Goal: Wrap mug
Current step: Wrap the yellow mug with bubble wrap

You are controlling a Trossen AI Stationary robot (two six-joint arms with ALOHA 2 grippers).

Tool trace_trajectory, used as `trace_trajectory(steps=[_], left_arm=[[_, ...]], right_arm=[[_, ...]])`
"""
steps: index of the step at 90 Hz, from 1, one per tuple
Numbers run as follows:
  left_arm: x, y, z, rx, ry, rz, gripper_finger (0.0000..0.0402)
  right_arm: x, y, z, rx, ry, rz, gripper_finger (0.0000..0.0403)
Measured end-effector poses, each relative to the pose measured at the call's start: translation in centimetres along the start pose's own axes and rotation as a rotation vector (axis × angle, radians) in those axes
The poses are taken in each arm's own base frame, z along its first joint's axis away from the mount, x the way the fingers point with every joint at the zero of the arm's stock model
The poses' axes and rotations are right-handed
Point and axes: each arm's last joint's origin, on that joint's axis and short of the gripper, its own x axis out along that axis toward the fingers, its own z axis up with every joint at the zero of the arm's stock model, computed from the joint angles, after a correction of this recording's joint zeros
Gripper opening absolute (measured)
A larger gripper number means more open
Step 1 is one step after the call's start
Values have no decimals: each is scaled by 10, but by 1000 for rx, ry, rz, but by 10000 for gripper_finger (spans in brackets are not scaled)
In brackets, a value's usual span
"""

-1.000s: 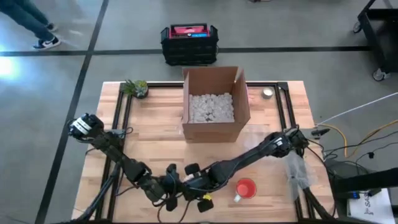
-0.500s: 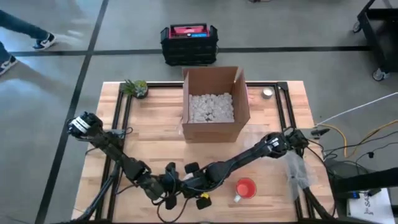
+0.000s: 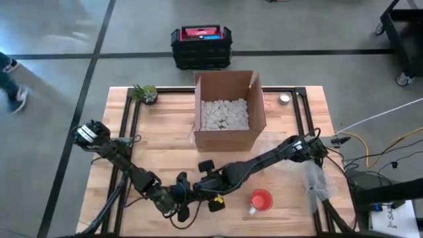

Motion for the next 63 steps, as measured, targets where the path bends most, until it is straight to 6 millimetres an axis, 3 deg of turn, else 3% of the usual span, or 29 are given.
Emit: trace_trajectory(steps=[14,50,63], left_arm=[[0,0,0,1,1,-1,0],[0,0,0,3,2,-5,0],[-1,0,1,1,0,-6,0]], right_arm=[[10,2,0,24,-7,112,2],[72,21,-24,29,94,135,2],[70,20,-24,1,99,147,2]])
